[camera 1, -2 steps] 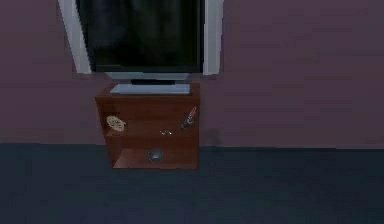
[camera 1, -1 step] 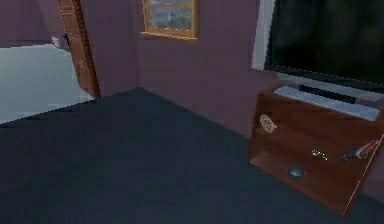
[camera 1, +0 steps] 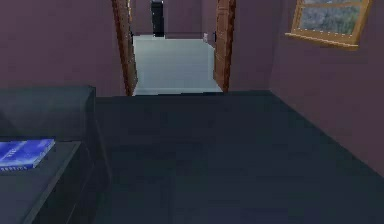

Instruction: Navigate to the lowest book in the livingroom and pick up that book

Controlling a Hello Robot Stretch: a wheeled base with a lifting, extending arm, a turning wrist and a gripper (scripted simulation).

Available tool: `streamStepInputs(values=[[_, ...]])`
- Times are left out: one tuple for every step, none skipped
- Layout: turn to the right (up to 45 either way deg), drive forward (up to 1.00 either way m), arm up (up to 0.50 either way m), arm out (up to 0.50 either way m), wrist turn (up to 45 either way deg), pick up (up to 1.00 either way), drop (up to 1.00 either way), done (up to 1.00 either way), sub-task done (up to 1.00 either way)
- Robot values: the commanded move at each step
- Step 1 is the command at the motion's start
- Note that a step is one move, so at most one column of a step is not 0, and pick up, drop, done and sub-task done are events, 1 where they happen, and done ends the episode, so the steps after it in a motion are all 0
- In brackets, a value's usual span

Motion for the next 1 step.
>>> streamStepInputs(values=[[0.0, 0.40, 0.00, 0.00, 0.0, 0.00, 0.00, 0.00, 0.00]])
